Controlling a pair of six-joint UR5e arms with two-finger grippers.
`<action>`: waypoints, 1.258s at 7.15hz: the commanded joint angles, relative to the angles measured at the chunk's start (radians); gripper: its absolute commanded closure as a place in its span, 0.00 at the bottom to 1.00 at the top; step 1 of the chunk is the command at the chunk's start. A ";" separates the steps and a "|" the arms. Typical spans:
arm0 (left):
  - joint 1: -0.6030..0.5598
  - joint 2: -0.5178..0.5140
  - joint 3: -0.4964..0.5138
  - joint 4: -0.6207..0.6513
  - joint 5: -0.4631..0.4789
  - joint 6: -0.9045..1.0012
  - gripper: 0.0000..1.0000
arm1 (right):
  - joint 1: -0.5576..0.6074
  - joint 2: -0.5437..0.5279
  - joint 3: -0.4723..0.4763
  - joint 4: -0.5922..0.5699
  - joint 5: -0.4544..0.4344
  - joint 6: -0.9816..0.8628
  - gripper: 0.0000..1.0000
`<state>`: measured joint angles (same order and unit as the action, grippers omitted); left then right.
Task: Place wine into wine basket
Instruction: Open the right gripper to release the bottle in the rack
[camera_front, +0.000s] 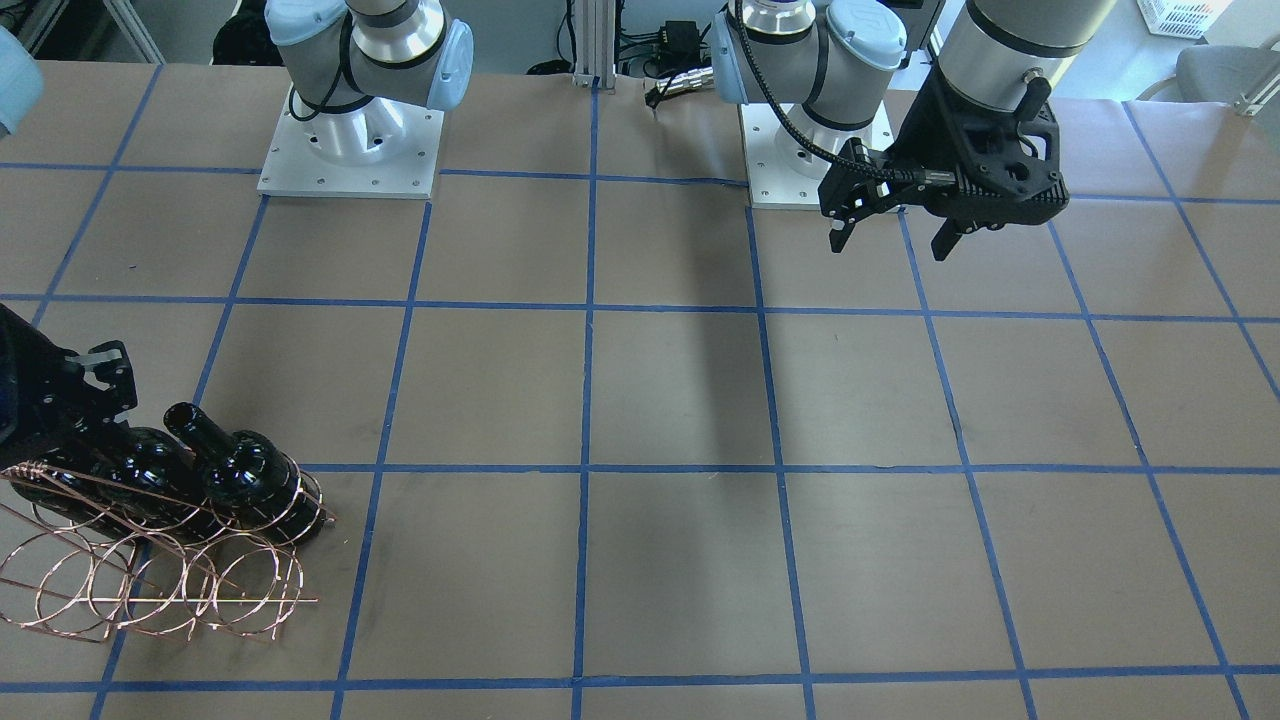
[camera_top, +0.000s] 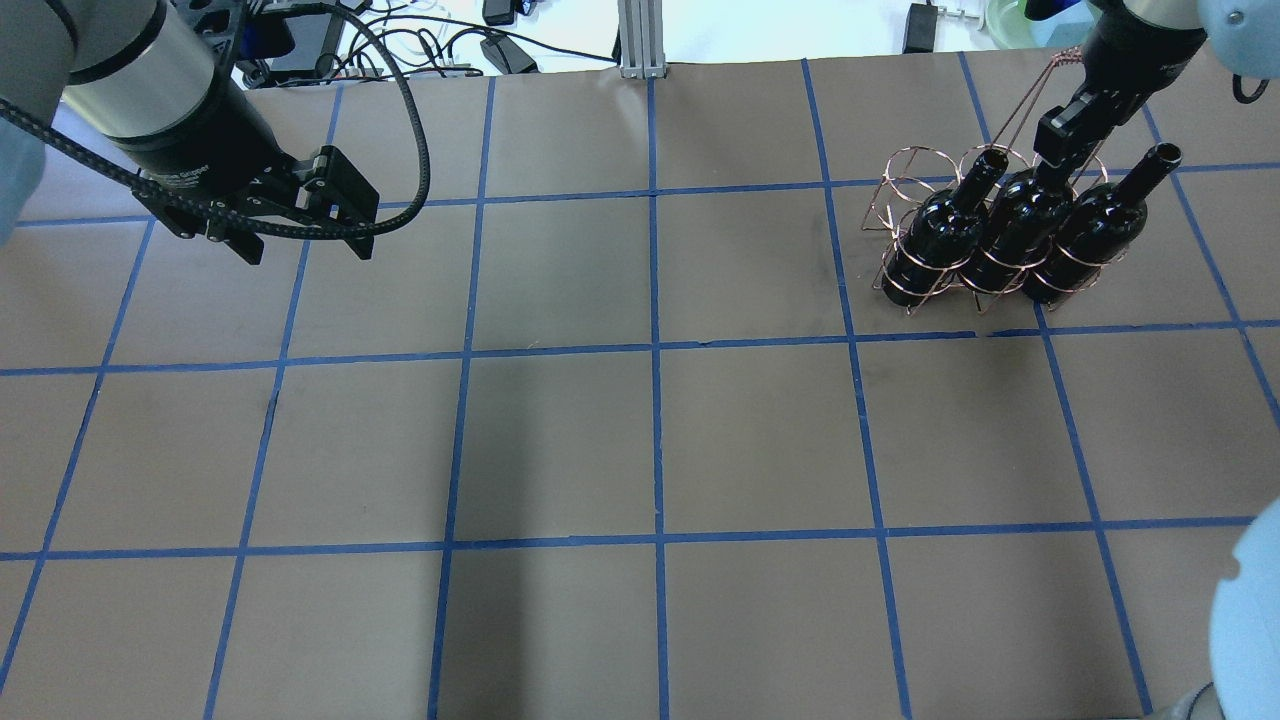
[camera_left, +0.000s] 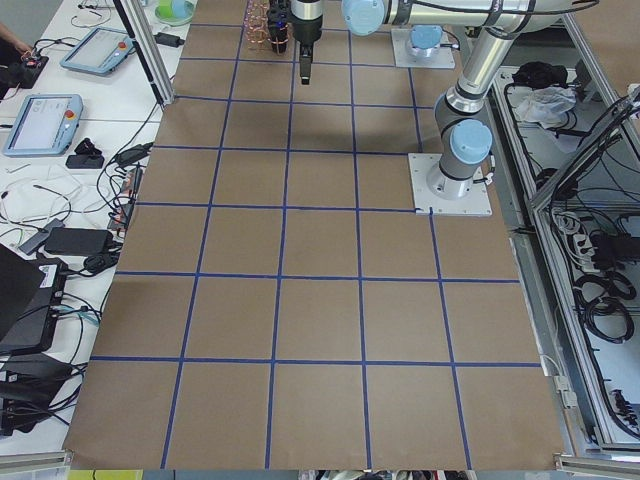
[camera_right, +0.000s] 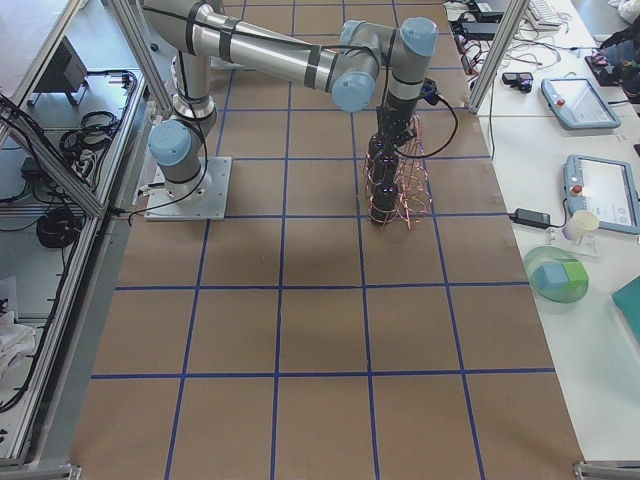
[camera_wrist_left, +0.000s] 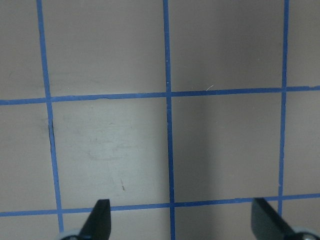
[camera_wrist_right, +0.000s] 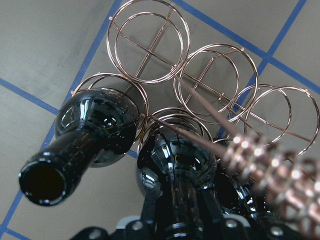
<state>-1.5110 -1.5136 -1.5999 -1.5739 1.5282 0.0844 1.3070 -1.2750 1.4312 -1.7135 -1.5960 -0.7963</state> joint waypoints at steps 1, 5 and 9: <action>0.000 0.001 0.000 0.000 0.001 0.000 0.00 | 0.001 0.009 0.002 0.002 -0.010 -0.001 1.00; 0.002 0.001 0.000 0.000 0.001 0.001 0.00 | 0.001 -0.013 0.005 0.002 -0.022 0.008 0.01; 0.000 0.004 -0.002 0.000 0.001 0.000 0.00 | 0.005 -0.222 0.005 0.102 -0.055 0.148 0.01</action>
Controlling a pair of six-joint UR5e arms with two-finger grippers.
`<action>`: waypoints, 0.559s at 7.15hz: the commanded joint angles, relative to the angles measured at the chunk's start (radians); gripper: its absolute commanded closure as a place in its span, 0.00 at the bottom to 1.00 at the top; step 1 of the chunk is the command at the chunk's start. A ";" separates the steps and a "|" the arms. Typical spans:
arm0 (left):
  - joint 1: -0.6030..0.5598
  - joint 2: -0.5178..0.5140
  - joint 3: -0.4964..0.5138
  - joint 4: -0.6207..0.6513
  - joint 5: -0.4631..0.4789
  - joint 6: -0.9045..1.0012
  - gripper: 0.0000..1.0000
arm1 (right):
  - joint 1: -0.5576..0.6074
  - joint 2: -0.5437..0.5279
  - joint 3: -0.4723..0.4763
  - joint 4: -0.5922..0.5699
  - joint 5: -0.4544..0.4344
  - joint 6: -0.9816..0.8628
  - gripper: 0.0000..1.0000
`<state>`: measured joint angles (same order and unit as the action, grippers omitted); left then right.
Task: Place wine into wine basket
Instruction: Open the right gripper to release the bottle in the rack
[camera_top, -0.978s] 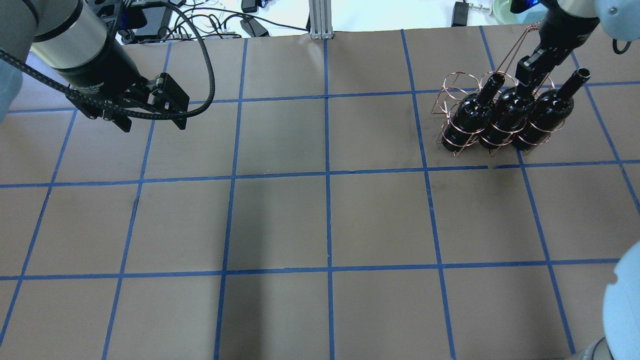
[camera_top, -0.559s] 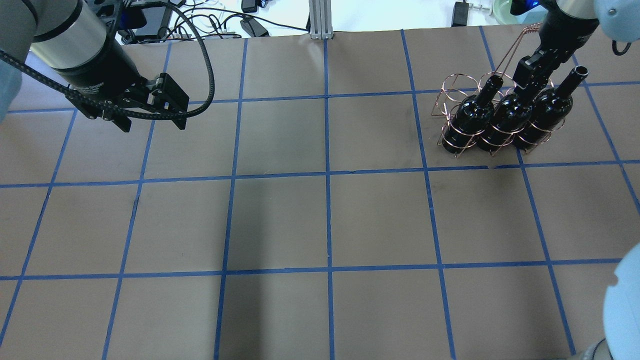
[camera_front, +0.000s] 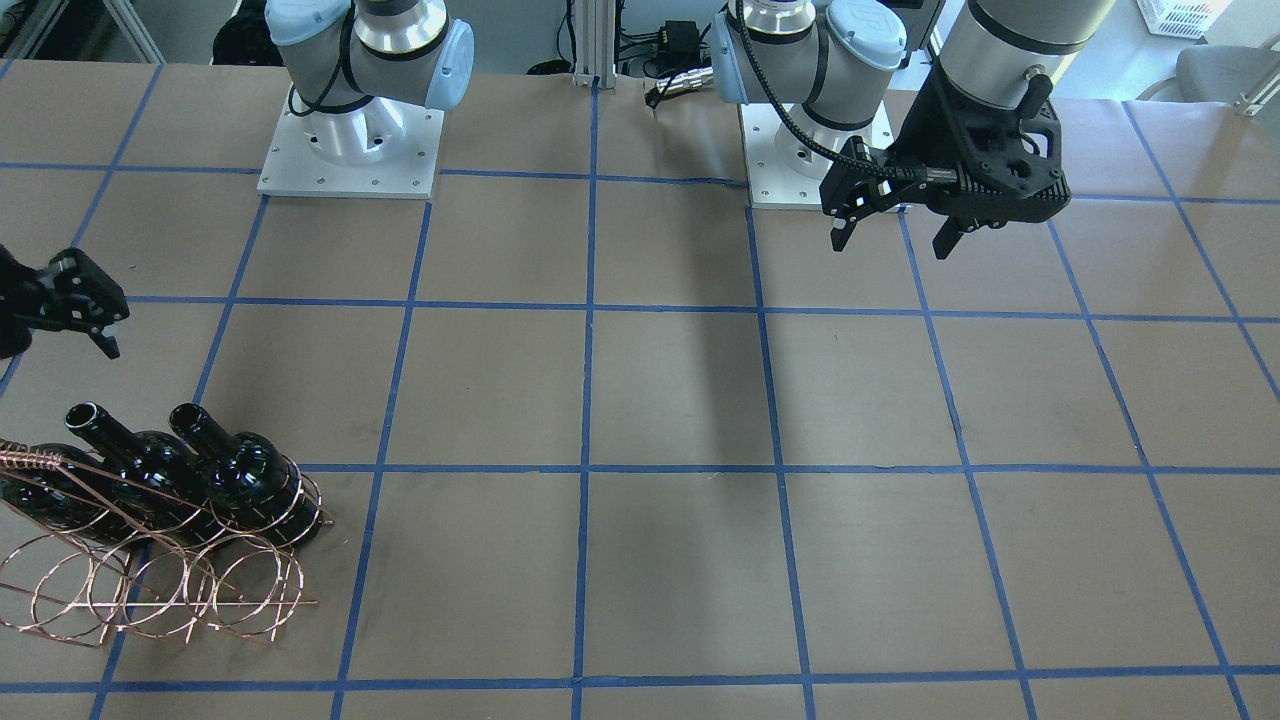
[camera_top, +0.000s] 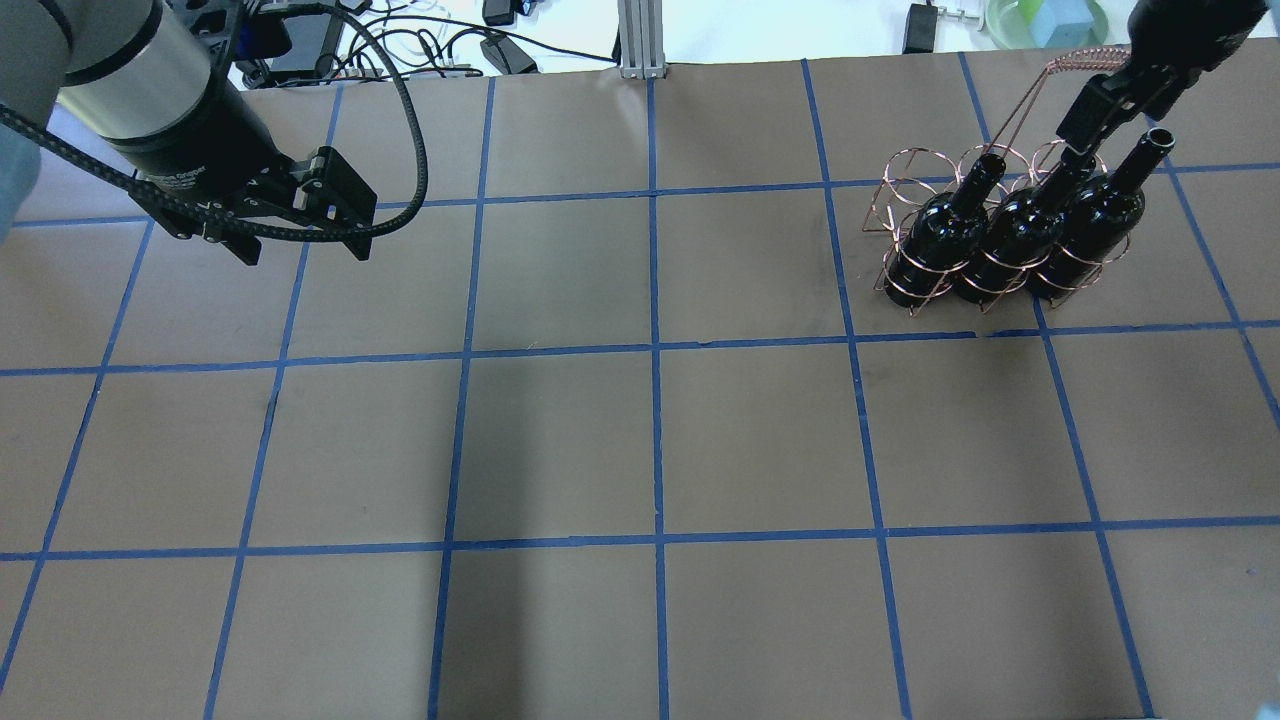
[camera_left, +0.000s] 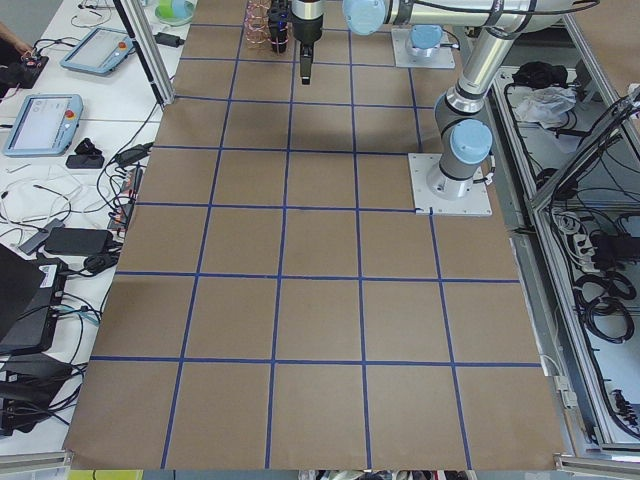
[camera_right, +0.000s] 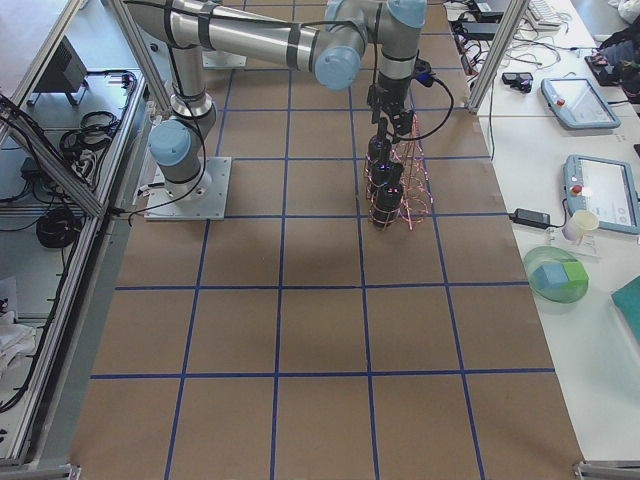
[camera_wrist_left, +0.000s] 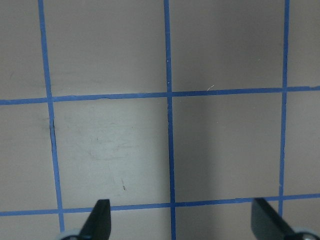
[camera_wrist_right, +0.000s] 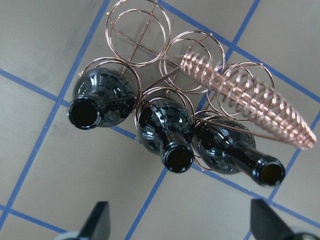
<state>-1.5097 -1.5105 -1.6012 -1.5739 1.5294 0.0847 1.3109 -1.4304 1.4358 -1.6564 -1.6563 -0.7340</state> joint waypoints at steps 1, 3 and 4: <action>0.000 0.001 -0.002 0.000 0.000 0.000 0.00 | 0.004 -0.108 0.000 0.088 0.015 0.195 0.01; -0.001 0.001 -0.002 0.000 0.000 0.000 0.00 | 0.008 -0.194 0.000 0.164 0.099 0.420 0.01; 0.000 0.001 0.000 0.000 -0.002 0.000 0.00 | 0.048 -0.205 0.002 0.178 0.101 0.527 0.01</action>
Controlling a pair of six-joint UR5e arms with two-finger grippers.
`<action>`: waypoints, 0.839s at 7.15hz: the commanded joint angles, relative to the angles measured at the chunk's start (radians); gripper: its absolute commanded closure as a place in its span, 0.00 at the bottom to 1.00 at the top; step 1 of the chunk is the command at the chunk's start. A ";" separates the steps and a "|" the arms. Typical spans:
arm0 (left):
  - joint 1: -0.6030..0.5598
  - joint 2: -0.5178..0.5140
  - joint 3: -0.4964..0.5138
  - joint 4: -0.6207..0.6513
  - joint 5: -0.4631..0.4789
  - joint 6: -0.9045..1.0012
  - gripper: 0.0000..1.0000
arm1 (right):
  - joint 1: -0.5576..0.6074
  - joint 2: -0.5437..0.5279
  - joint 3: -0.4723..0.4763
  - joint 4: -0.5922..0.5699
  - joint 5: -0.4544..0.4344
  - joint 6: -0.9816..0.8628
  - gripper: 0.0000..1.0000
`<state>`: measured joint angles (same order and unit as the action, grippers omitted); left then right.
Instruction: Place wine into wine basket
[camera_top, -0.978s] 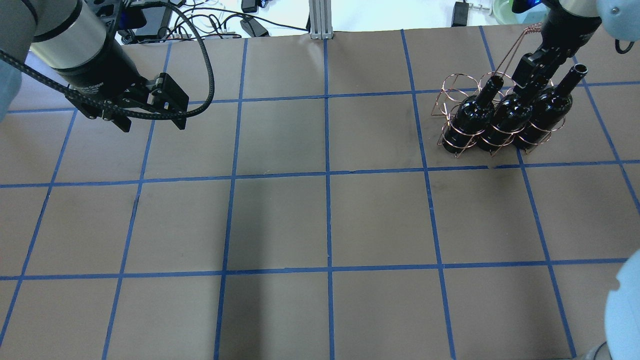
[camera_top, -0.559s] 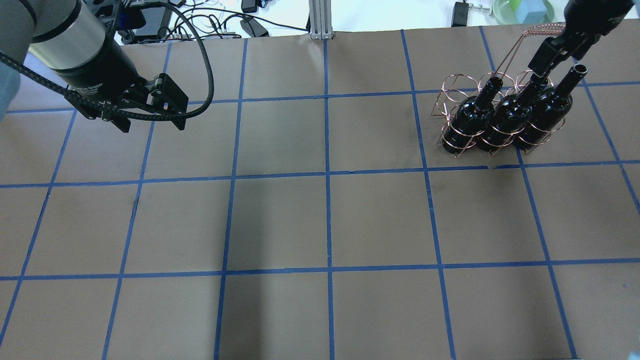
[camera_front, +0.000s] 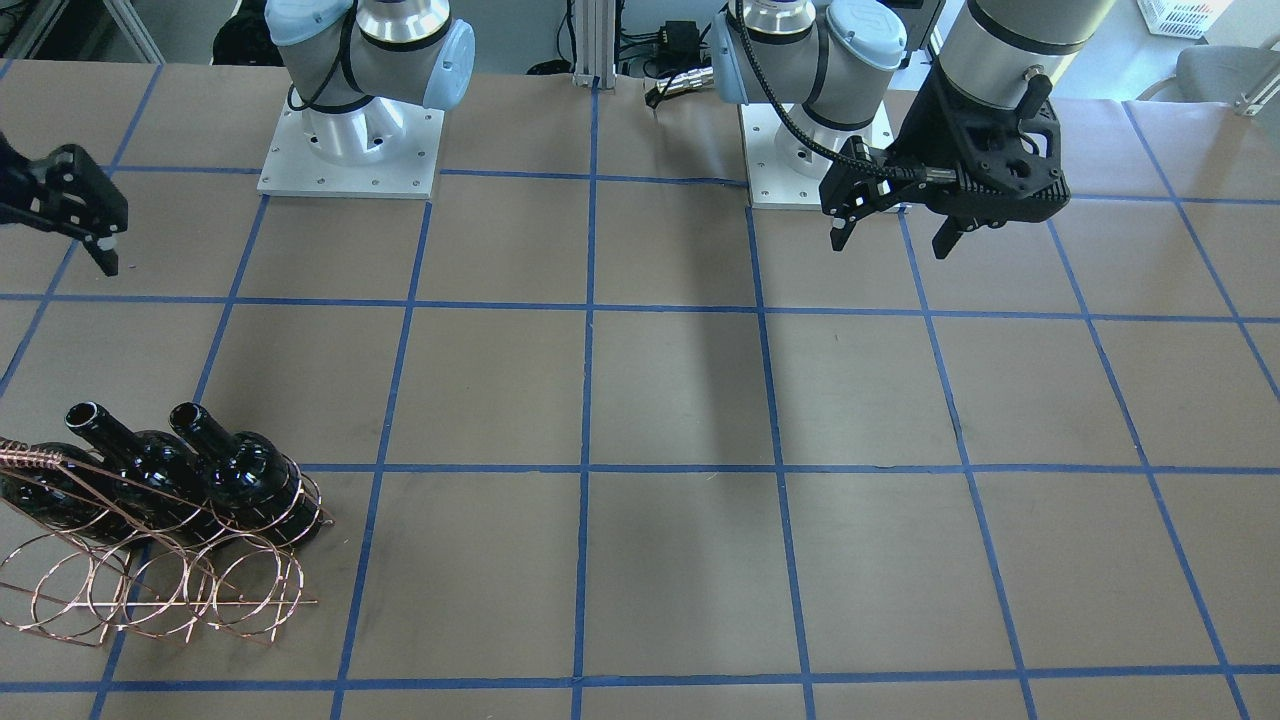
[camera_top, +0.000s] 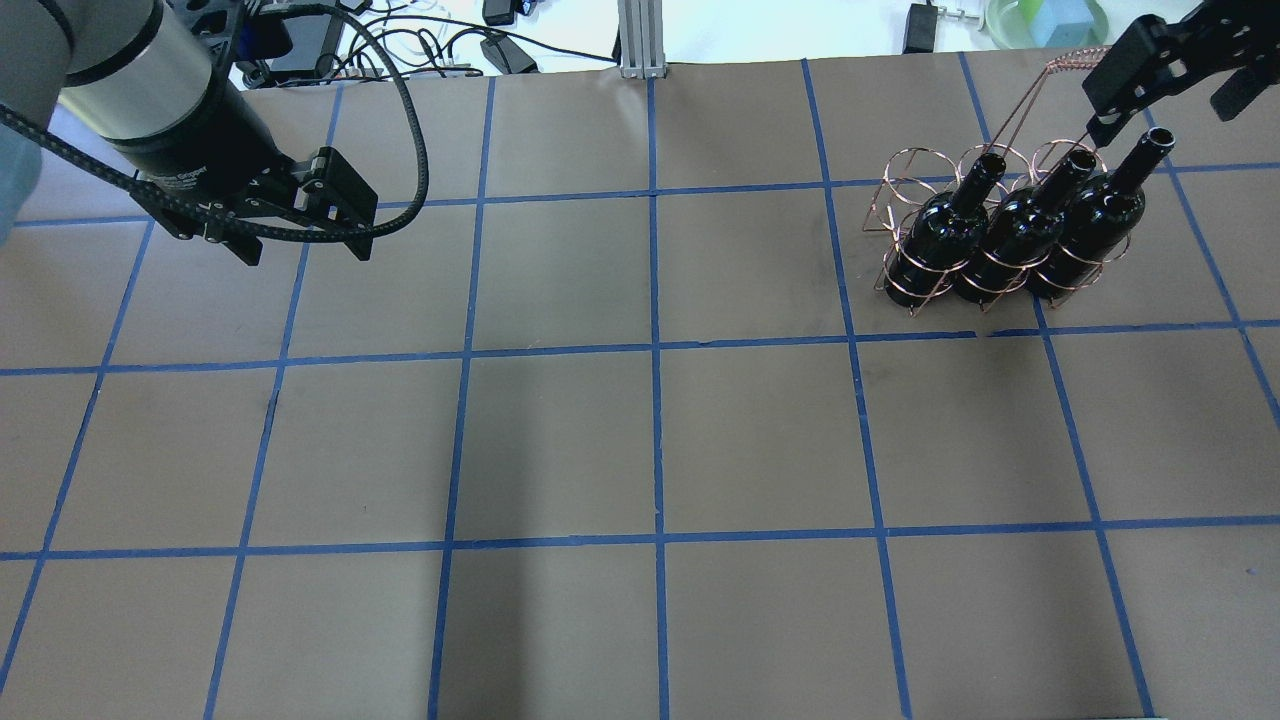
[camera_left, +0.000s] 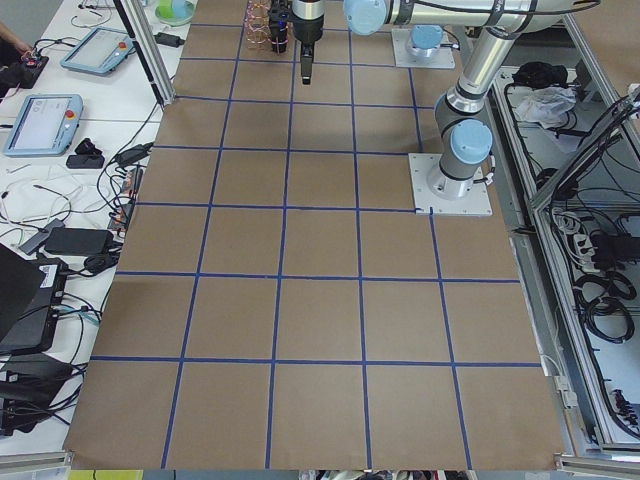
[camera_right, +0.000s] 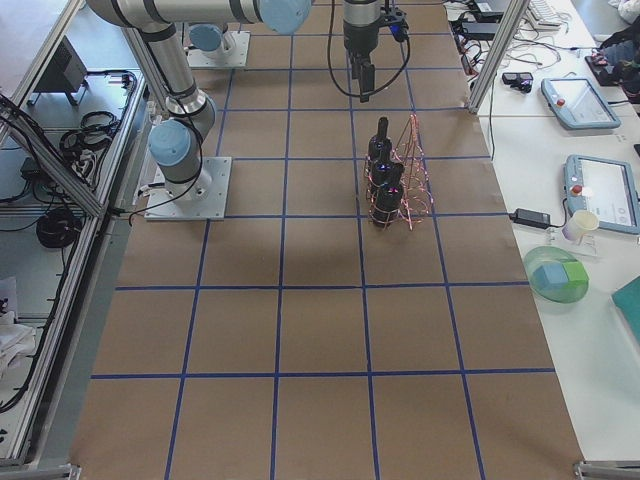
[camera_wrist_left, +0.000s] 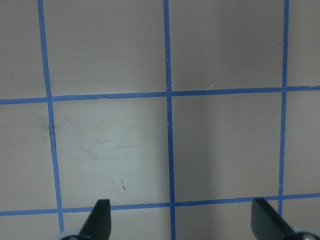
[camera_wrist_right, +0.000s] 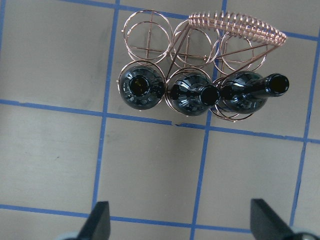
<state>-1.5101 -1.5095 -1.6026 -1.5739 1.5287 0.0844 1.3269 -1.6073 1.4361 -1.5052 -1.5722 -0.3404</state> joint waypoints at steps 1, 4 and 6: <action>0.001 0.000 0.000 0.000 -0.001 0.000 0.00 | 0.122 -0.017 0.001 0.022 0.006 0.238 0.00; -0.001 -0.002 0.000 -0.002 0.001 0.000 0.00 | 0.210 0.021 0.021 0.017 0.003 0.305 0.00; -0.001 0.005 -0.026 0.002 -0.002 -0.005 0.00 | 0.210 0.020 0.026 0.017 0.000 0.288 0.00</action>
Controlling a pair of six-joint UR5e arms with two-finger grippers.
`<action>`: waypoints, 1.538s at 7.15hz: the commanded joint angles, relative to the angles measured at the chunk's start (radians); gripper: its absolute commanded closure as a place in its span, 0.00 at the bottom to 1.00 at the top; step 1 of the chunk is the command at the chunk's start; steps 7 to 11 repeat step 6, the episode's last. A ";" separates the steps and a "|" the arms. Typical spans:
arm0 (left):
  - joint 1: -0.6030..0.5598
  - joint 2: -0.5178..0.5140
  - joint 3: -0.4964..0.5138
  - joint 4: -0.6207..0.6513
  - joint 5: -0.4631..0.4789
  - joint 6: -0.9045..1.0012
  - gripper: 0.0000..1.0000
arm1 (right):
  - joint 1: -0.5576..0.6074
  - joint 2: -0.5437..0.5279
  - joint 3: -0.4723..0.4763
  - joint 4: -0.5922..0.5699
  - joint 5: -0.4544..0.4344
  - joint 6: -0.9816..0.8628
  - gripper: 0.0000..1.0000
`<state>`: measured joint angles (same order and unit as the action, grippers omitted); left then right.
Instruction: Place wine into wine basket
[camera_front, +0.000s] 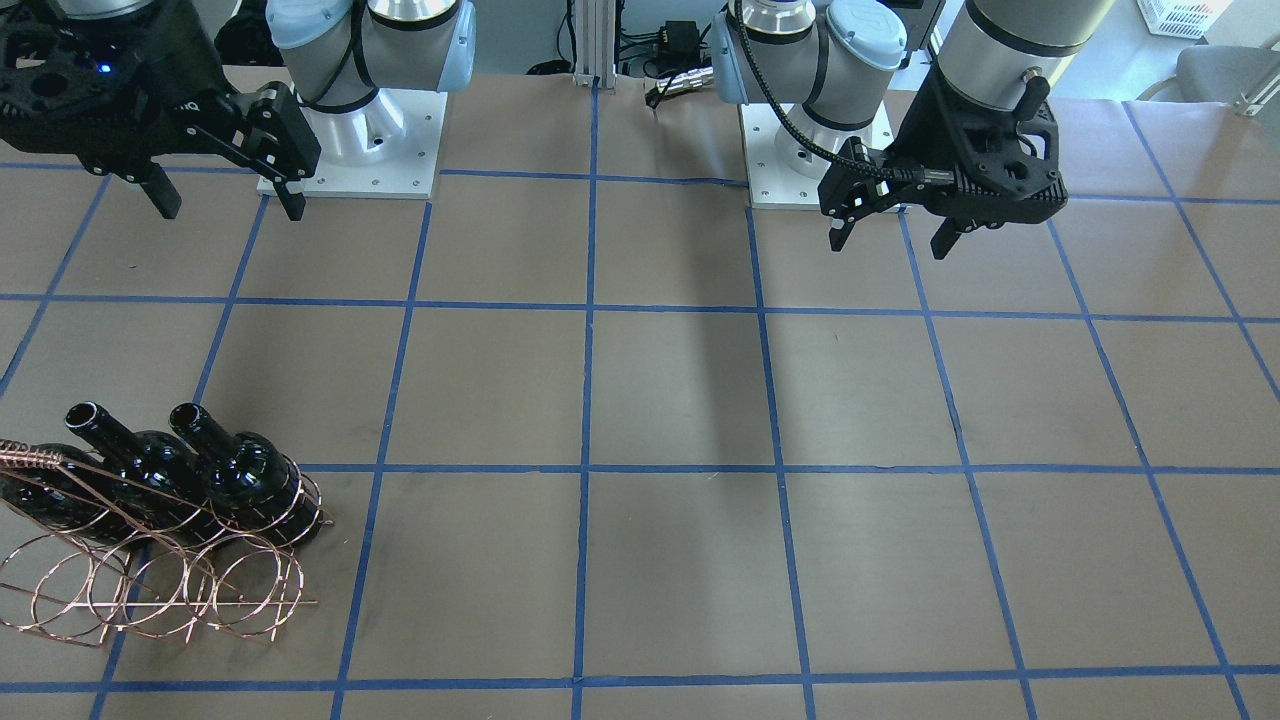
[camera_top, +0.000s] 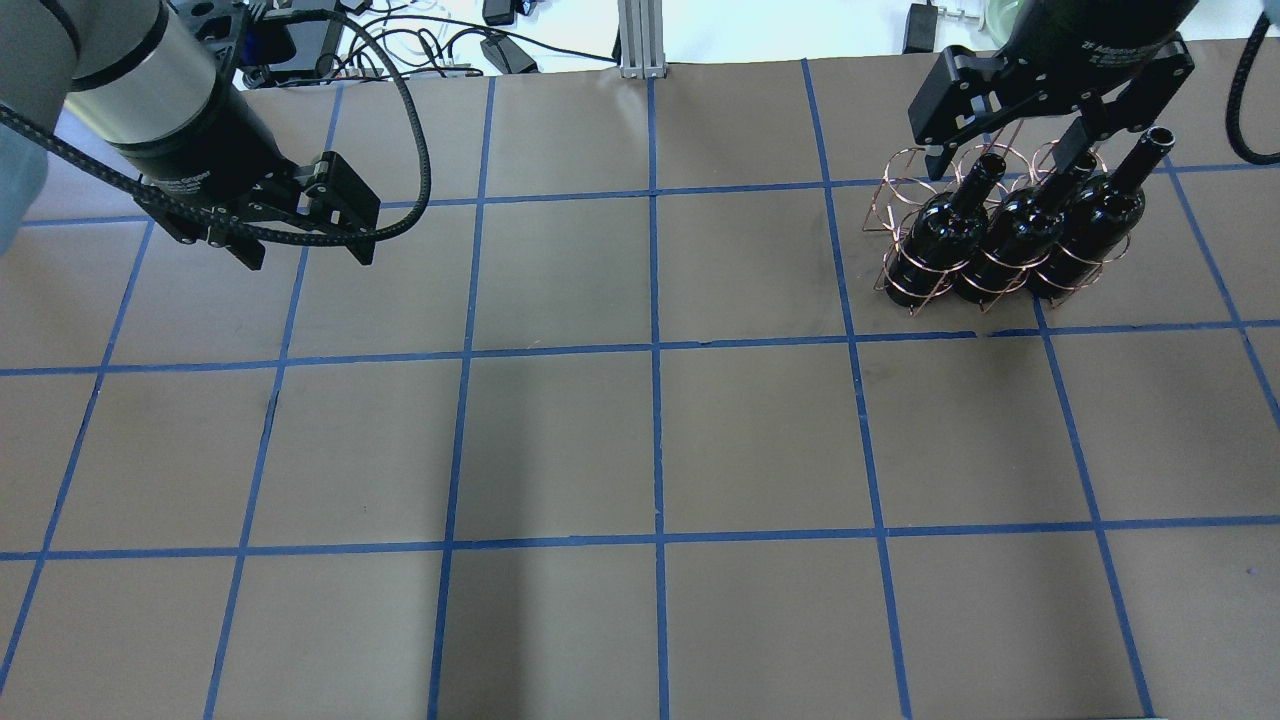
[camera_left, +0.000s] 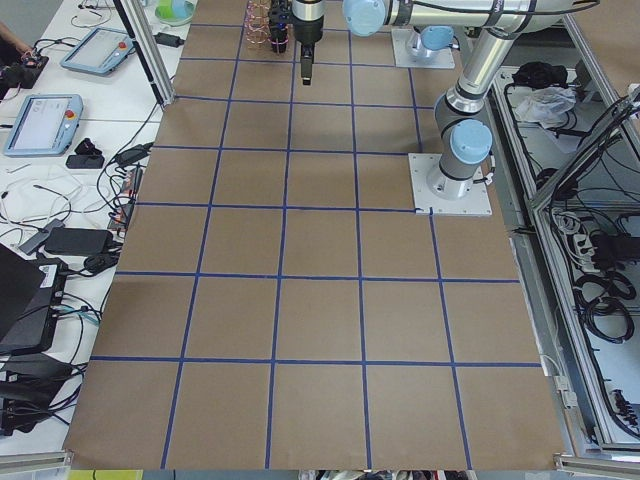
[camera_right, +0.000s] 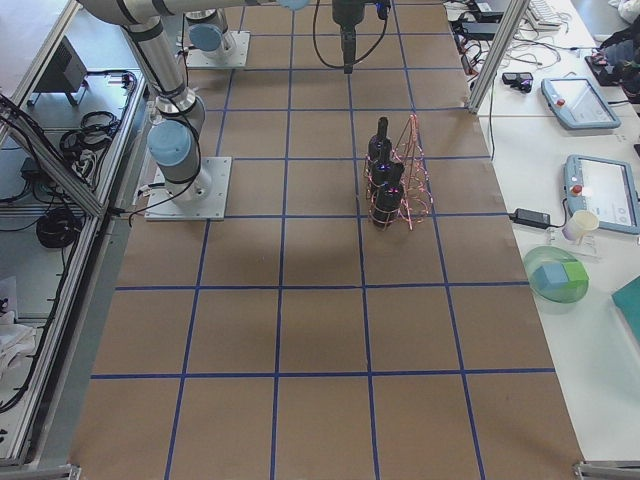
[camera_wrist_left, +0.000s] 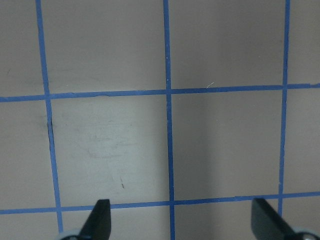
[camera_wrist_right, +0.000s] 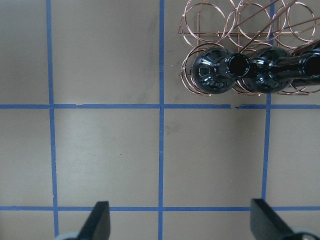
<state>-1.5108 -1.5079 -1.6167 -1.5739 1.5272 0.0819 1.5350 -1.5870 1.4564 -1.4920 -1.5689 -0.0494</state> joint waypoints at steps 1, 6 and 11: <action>0.000 0.003 -0.012 0.002 -0.005 -0.004 0.00 | 0.002 0.001 0.006 0.004 -0.005 -0.003 0.00; 0.000 0.003 -0.012 0.014 -0.001 -0.001 0.00 | 0.002 0.001 0.006 0.004 -0.005 -0.004 0.00; 0.000 0.003 -0.012 0.014 -0.001 -0.001 0.00 | 0.002 0.001 0.006 0.004 -0.005 -0.004 0.00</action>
